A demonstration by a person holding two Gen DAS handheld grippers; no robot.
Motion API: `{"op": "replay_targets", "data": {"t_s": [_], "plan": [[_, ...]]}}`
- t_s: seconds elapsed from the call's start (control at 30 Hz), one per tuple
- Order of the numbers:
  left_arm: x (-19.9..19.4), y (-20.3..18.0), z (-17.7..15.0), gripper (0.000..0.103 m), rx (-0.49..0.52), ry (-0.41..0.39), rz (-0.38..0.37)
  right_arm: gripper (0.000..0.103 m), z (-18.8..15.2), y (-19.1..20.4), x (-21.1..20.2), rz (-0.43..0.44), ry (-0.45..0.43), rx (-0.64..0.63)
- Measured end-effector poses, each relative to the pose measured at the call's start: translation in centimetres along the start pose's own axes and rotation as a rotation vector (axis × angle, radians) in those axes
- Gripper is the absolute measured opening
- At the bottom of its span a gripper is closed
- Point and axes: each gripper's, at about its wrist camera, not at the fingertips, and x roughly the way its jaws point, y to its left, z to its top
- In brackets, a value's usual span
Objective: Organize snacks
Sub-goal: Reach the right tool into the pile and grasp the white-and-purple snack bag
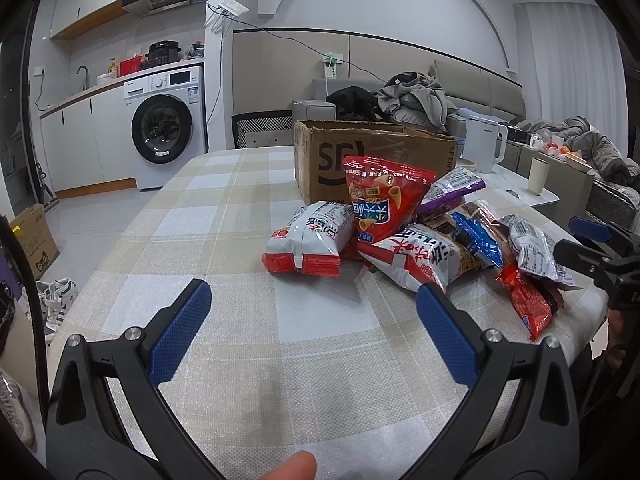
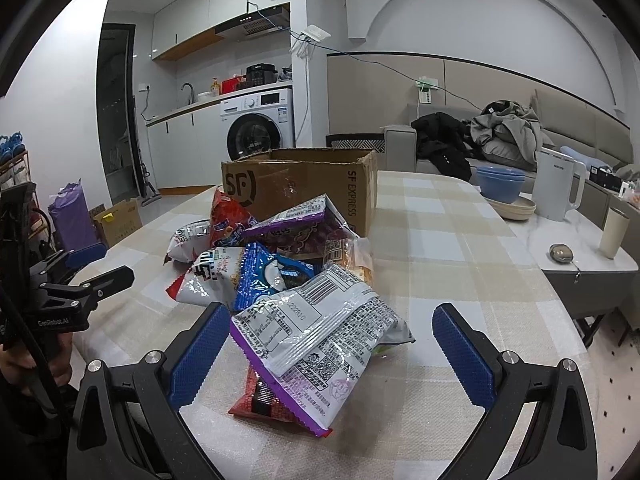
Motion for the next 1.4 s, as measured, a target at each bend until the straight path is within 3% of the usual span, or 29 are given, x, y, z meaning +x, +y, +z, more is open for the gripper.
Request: {"op": "replay_targets", "data": {"t_s": [0.3, 0.73, 1.4], "plan": [[-0.2, -0.4, 0.4, 0.102, 0.013, -0.020, -0.002, 0.103, 0.6, -1.2, 0.7, -0.027, 0.060, 0.067], [1.0, -0.4, 1.1, 0.102, 0.008, 0.007, -0.002, 0.103, 0.9, -1.6, 3.4, 0.080, 0.196, 0.182], [0.8, -0.8, 1.9, 0.102, 0.011, -0.029, -0.009, 0.096, 1.3, -1.8, 5.1, 0.061, 0.236, 0.230]]}}
